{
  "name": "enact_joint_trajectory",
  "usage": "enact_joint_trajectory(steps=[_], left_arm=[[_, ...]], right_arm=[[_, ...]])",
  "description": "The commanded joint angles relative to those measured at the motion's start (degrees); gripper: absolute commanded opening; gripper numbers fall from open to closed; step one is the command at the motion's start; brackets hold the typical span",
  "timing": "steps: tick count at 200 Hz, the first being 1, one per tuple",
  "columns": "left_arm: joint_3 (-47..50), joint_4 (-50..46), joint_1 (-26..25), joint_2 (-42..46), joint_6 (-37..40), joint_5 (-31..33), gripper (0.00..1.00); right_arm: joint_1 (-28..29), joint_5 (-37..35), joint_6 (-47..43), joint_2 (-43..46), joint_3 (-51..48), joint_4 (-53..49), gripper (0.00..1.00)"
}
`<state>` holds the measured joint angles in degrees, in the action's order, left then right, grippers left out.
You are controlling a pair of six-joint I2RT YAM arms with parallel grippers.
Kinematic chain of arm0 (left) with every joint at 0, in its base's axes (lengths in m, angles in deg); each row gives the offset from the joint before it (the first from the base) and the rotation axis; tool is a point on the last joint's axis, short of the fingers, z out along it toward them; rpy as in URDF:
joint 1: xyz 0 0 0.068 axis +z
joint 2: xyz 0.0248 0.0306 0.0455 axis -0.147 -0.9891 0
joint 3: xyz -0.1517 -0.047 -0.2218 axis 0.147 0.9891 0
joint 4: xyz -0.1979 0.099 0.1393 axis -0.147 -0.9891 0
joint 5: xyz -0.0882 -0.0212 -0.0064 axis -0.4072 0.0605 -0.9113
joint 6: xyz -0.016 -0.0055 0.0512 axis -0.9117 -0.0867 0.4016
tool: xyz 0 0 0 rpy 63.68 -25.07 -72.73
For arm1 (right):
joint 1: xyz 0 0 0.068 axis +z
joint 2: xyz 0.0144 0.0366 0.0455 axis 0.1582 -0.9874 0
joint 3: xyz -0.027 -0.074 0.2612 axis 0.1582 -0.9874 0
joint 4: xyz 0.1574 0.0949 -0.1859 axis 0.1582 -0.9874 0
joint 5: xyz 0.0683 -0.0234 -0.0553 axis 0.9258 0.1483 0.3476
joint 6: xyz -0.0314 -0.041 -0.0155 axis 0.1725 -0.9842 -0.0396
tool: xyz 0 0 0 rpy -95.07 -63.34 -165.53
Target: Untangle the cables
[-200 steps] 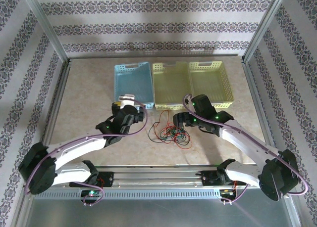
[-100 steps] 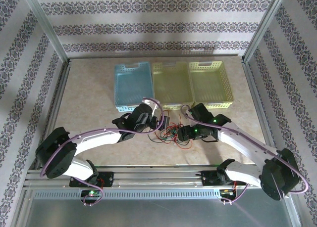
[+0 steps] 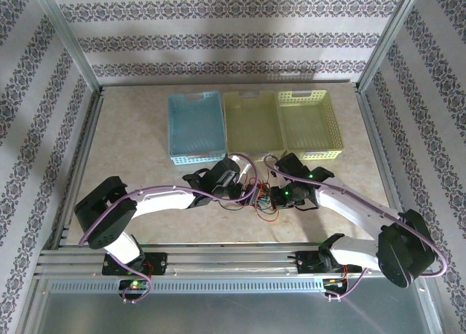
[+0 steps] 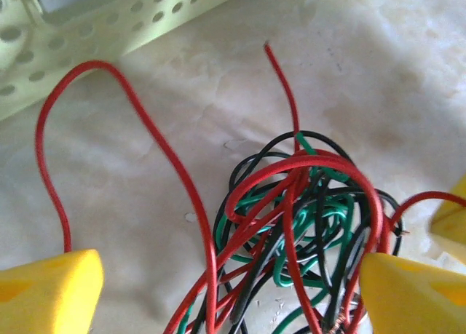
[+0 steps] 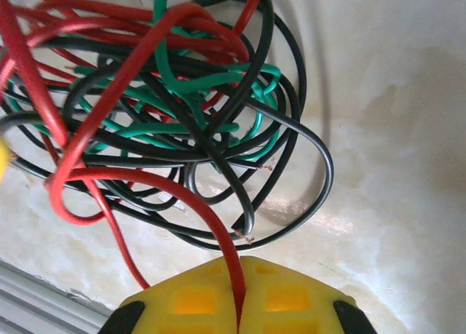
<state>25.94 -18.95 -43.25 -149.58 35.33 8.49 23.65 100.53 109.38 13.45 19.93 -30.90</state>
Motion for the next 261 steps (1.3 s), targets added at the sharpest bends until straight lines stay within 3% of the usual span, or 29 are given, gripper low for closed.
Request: enact_joint_trajectory(steps=[1, 44, 66, 94, 124, 151, 184, 231, 261], left_arm=[[-0.61, 3.6, -0.5, -1.93, -0.15, 1.55, 0.82], [-0.46, 6.65, -0.42, -6.19, -2.14, 2.61, 0.75], [1.92, 10.23, -0.39, -7.03, -5.92, 9.18, 0.73], [4.54, 16.09, -0.15, -7.66, -7.97, 10.78, 0.63], [3.37, 14.55, -0.1, -8.81, -9.16, 12.39, 0.48], [2.34, 10.2, -0.06, -9.39, -12.17, 17.56, 0.31], [2.25, 10.25, -0.06, -9.34, -11.88, 17.75, 0.14], [3.14, 10.82, -0.06, -8.94, -12.23, 18.0, 0.0], [3.99, 12.08, -0.06, -8.39, -11.95, 17.49, 0.0]], right_arm=[[-0.76, -2.0, 0.74, 2.93, 1.54, -3.2, 0.0], [-3.7, -6.11, 0.31, 11.02, 7.87, -6.52, 0.0], [-6.54, -8.22, 1.4, 14.95, 10.92, -5.98, 0.0], [-9.51, -10.62, 4.35, 17.84, 13.5, -2.28, 0.0], [-10.98, -15.82, 5.89, 20.56, 15.82, 2.27, 0.0], [-13.37, -19.02, 4.64, 22.44, 19.12, 5.72, 0.0], [-16.97, -21.71, 2.5, 23.11, 23.89, 8.04, 0.0], [-20.7, -26.88, 1.06, 23.21, 26.63, 15.0, 0.0], [-23.43, -29.13, 0.86, 22.54, 26.29, 21.15, 0.0]])
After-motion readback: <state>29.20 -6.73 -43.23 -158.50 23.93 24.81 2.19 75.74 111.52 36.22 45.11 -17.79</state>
